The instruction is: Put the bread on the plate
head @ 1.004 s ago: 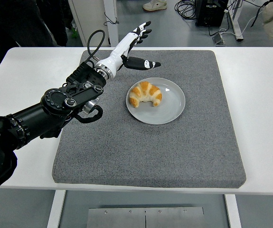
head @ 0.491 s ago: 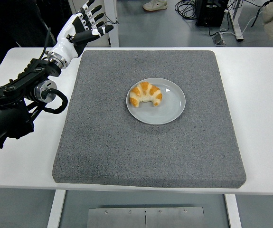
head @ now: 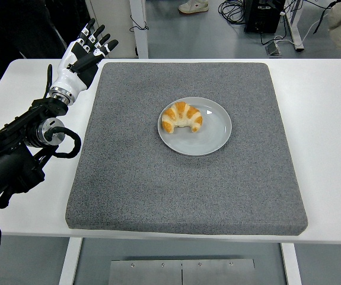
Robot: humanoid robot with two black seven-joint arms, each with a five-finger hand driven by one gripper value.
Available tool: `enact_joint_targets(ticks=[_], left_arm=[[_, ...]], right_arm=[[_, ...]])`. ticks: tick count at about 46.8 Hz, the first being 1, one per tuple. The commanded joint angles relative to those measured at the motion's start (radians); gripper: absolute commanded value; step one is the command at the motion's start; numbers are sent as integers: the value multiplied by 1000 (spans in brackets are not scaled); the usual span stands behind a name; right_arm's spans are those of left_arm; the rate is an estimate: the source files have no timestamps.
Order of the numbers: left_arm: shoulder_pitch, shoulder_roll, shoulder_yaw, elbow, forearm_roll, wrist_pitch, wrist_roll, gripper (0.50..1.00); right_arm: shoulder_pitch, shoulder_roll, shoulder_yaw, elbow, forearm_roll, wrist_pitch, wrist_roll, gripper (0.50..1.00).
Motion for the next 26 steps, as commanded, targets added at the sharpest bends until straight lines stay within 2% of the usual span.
enact_joint_targets(ticks=[1,26], left_arm=[[5,-3,0,1,0,1,-1,968],[8,0,1,1,1,9,-6,968]], right_arm=[[0,0,-1,0,0,0,0,1000],[9,0,-4,-1,0,-1,0,1000]])
